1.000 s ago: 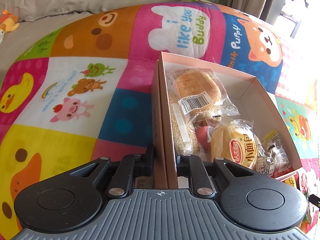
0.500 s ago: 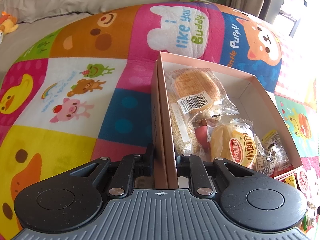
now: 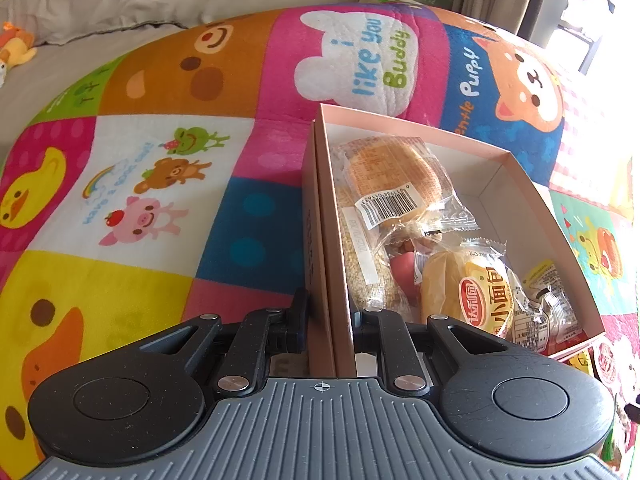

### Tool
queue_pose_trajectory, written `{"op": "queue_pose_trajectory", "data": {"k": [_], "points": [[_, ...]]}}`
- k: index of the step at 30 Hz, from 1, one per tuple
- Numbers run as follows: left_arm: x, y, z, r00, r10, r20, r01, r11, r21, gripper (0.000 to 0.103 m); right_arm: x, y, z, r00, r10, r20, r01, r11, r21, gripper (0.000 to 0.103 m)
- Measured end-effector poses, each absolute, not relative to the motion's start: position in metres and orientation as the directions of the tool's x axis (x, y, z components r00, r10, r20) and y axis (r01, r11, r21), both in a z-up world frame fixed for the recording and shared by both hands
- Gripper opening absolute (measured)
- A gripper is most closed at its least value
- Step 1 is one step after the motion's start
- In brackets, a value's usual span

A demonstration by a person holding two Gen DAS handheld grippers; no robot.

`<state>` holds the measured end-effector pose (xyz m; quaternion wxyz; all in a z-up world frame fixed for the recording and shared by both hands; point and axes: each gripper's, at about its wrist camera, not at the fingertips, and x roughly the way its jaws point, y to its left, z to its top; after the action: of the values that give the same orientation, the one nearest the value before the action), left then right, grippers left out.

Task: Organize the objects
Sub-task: 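Grasp the green-and-white peanut packet with the right gripper and lift, then lower the peanut packet into the pink box and open the right gripper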

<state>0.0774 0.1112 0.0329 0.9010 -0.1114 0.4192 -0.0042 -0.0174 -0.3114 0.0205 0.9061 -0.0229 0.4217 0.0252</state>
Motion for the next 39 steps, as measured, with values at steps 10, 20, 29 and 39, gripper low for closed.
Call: {"op": "queue_pose_trajectory", "data": {"k": [10,20,29,39], "points": [[0.076,0.113,0.032,0.651,-0.104,-0.752,-0.088,0.974,-0.211,0.018,-0.070,-0.288,0.054,0.629,0.149,-0.763,-0.183,0.982,0.041,0.059],[0.076,0.114,0.033,0.650,-0.103,-0.753,-0.086,0.974,-0.208,0.018,-0.051,-0.230,0.033,0.570,0.230,-0.789,-0.388,0.922,-0.011,0.072],[0.076,0.115,0.032,0.651,-0.106,-0.752,-0.085,0.974,-0.211,0.018,-0.055,-0.222,0.035,0.514,0.235,-0.825,-0.368,0.929,0.036,0.058],[0.076,0.112,0.033,0.650,-0.107,-0.752,-0.082,0.975,-0.209,0.019,-0.080,-0.191,0.068,0.513,0.306,-0.802,-0.464,0.885,0.041,0.058]]}}
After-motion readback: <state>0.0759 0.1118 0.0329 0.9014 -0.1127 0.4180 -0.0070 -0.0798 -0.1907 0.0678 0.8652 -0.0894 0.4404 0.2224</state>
